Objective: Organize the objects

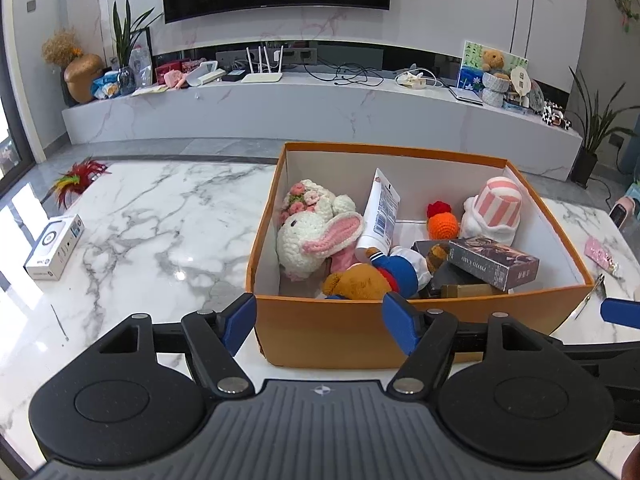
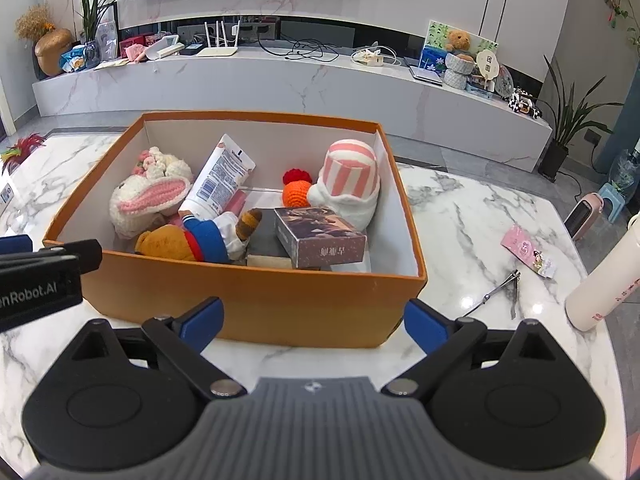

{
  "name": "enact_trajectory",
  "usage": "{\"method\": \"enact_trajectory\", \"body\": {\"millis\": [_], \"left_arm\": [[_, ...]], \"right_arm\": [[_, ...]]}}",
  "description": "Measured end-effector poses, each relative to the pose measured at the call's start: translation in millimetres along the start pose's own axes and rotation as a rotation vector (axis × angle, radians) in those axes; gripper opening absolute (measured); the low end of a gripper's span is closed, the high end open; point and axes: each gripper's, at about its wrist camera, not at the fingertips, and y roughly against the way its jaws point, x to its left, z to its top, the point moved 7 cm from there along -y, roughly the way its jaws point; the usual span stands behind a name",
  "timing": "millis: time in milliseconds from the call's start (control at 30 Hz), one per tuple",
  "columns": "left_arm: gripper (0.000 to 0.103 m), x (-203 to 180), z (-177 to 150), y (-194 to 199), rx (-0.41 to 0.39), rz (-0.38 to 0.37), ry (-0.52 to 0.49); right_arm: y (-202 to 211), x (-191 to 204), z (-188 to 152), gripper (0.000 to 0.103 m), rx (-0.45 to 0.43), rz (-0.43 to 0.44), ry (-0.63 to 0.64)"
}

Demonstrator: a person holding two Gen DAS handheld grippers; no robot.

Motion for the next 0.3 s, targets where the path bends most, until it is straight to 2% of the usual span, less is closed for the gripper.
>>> {"method": "enact_trajectory", "body": {"millis": [67, 167, 300], "left_arm": [[0.091, 0.1, 0.0, 1.6, -0.011, 0.023, -0.006], [0.091, -0.5, 1.4, 4.0, -0.026, 0.043, -0.024], [0.091, -2.7, 1.2, 4.0, -0.024, 0.024, -0.036]], "right_arm": [[0.1, 0.0, -0.8, 0.097, 0.004, -0.004, 0.003], [-0.2, -0.1, -1.8, 0.097, 0.008, -0.007, 0.006], [-0.2, -0.7, -2.7, 0.097, 0.011, -0.011, 0.009]]}}
